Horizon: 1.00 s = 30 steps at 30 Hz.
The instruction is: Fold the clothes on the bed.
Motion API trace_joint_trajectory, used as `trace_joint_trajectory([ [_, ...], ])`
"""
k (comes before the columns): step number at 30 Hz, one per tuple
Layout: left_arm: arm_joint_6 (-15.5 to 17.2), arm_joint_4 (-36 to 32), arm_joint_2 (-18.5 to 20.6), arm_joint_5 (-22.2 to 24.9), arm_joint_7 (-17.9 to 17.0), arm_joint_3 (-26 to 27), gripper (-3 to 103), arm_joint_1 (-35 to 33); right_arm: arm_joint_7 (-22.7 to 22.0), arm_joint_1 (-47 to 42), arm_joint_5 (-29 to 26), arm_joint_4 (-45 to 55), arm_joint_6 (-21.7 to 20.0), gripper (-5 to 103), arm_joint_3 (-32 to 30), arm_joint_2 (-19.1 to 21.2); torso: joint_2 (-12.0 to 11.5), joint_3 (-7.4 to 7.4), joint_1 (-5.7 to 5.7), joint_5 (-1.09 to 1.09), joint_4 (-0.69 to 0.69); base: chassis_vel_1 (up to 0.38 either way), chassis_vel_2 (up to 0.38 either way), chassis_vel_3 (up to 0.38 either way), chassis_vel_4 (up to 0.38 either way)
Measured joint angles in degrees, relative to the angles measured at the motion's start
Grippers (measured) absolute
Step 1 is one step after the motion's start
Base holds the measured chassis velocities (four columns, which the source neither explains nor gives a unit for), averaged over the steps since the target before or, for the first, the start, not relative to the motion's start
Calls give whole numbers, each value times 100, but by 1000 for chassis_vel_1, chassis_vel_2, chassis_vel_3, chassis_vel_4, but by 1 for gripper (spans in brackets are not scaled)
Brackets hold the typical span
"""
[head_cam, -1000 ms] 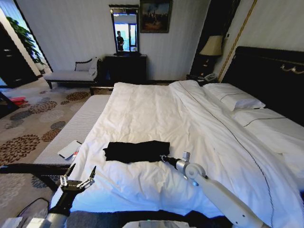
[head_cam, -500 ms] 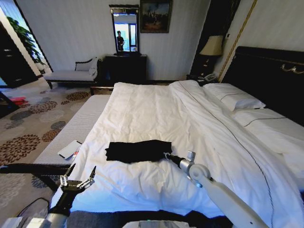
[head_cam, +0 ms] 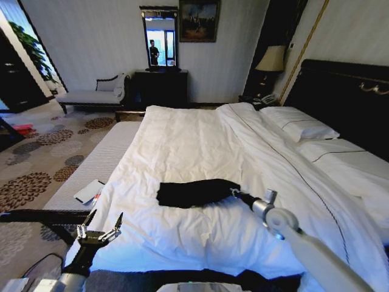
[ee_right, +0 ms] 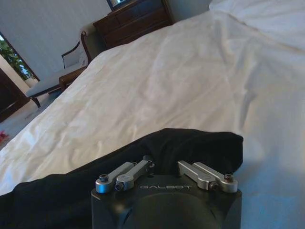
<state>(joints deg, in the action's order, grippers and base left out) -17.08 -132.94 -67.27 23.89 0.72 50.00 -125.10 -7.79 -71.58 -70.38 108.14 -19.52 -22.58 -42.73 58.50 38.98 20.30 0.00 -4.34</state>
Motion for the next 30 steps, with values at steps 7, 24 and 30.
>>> trace_joint_trajectory([
  [7,0,0,0,0,0,0,100,0,111,436,984,186,82,7,651,1,0,0,0,0,3,0,0,0,0],
  [24,1,0,0,0,0,0,100,0,927,1840,3191,349,393,7,2782,535,0,0,0,1,1,0,0,0,0],
  [30,1,0,0,0,-1,0,100,0,920,3397,3226,39,356,7,4207,259,-1,1,1,-1,6,0,0,0,0],
])
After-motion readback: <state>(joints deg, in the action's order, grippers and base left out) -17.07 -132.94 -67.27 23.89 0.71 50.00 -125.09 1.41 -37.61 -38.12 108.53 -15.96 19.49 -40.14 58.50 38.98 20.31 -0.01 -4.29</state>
